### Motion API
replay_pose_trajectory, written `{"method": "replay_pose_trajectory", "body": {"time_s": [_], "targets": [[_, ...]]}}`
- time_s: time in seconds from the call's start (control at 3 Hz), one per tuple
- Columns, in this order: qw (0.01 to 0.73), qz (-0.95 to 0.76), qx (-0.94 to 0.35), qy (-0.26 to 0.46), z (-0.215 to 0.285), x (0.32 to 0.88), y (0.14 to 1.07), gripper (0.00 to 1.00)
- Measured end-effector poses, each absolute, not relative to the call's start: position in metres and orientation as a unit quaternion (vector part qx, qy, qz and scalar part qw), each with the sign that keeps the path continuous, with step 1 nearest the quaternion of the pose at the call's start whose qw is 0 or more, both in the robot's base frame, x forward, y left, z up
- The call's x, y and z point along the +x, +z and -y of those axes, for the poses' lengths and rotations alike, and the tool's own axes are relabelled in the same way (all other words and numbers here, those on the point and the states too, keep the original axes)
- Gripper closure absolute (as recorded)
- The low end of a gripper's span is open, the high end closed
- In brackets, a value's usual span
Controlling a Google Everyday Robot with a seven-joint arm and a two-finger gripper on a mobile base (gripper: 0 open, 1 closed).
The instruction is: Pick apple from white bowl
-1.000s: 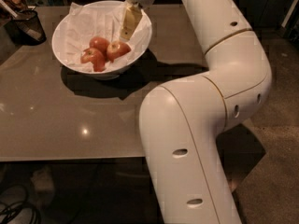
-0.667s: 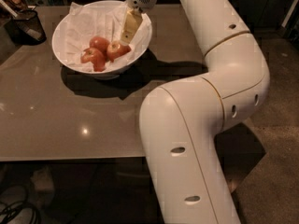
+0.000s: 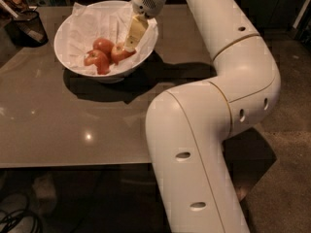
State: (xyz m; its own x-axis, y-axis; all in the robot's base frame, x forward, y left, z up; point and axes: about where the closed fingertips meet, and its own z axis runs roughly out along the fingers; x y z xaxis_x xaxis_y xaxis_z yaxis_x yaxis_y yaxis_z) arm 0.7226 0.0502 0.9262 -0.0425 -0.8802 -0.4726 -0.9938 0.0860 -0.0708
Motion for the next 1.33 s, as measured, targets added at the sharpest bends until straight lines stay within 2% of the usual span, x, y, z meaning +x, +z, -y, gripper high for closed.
{"method": "replay_pose_trajectory", "body": {"time_s": [0.67,1.0,1.33], "targets": [[0.187,-0.707,-0.665,0.151,-0.059,0.72,0.913,0.32],[0.177,-0.705,-0.67,0.147,-0.066,0.721,0.905,0.36],[0.167,-0.704,-0.673,0.152,-0.07,0.721,0.895,0.29]]}}
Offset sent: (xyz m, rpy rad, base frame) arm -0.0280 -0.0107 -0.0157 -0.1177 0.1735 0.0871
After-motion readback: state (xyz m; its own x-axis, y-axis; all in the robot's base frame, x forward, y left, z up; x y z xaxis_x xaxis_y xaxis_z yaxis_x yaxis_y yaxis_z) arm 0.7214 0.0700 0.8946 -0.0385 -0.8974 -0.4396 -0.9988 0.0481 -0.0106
